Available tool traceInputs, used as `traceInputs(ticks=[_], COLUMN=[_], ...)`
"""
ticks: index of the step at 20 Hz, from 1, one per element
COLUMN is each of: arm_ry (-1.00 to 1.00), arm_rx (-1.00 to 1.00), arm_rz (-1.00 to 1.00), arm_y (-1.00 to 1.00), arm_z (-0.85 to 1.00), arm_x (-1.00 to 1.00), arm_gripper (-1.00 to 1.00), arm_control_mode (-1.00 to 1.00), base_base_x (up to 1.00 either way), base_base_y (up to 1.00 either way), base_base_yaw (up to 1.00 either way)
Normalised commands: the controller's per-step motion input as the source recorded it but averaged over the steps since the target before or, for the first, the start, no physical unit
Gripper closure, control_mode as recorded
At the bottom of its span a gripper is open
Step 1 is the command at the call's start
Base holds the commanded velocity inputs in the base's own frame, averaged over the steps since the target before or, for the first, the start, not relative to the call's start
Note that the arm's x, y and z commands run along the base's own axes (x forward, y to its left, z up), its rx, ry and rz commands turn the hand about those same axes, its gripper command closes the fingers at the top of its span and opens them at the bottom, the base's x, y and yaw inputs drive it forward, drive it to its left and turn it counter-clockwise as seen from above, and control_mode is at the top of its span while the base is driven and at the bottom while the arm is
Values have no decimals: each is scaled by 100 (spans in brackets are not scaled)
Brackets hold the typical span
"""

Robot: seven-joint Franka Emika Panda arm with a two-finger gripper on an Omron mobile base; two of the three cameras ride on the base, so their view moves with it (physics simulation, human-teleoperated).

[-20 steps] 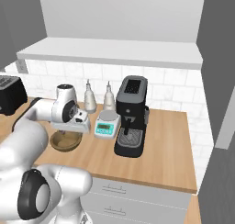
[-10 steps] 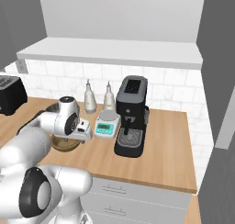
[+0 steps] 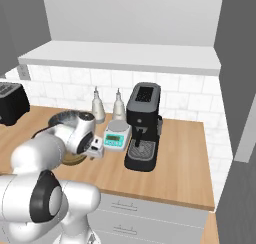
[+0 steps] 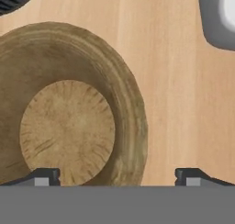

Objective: Pick up the bowls on the counter and stack them on top of one another in the open cabinet. Place the smaller bowl on top of the larger bowl.

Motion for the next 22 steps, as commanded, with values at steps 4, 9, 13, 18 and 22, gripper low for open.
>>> traceInputs(ticks=[4, 9, 13, 18, 22], arm_ry=[-1, -1, 0, -8, -24], arm_rx=[3, 0, 0, 1, 0], arm_rz=[0, 0, 0, 0, 0], arm_y=[6, 3, 0, 0, 9], arm_z=[-21, -11, 0, 23, 59], arm_x=[9, 4, 0, 0, -18], arm_gripper=[-100, 100, 100, 100, 100], arm_control_mode=[-100, -100, -100, -100, -100], base_base_x=[0, 0, 0, 0, 0], base_base_y=[0, 0, 0, 0, 0], base_base_yaw=[0, 0, 0, 0, 0])
